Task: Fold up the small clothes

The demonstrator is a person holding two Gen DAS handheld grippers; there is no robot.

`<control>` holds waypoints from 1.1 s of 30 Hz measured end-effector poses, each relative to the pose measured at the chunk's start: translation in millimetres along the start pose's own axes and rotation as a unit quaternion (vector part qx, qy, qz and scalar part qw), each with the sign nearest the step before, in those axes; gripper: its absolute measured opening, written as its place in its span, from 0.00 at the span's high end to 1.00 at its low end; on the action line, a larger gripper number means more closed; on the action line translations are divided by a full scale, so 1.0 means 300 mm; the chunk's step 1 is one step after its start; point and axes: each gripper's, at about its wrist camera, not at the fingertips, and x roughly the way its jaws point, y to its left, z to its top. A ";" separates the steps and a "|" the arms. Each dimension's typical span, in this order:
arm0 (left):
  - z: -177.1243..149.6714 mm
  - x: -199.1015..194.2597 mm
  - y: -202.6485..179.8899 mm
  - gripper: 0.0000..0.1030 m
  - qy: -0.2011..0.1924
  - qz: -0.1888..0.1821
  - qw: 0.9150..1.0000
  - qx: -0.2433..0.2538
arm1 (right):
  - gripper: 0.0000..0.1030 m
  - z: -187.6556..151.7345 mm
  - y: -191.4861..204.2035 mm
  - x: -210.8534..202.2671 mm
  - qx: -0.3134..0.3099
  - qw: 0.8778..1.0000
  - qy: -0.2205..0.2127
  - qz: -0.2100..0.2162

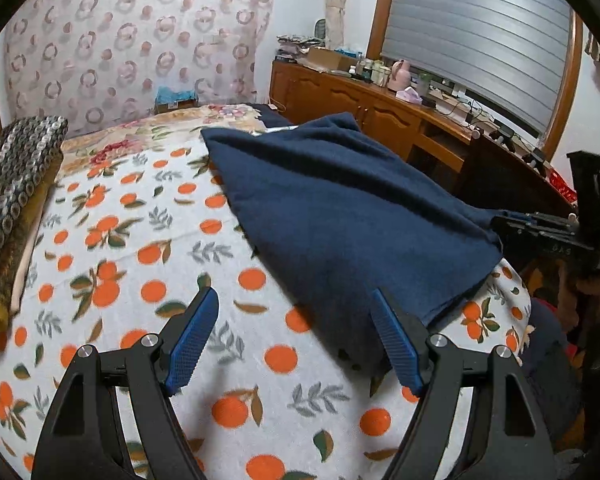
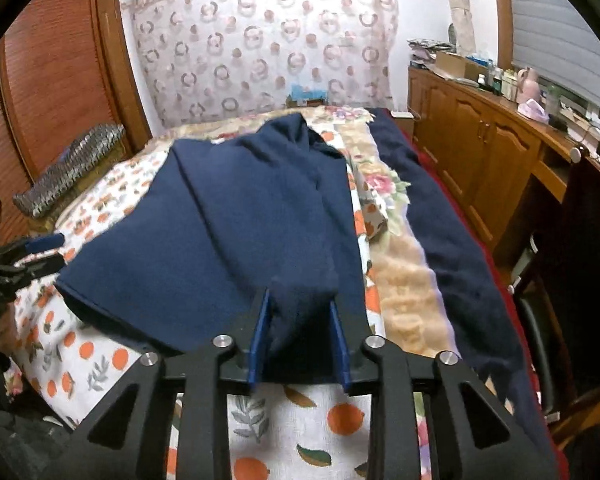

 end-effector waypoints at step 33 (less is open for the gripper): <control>0.195 0.357 0.119 0.23 0.079 0.021 0.996 0.020 | 0.56 0.574 -0.036 0.649 -0.047 0.995 0.051 0.075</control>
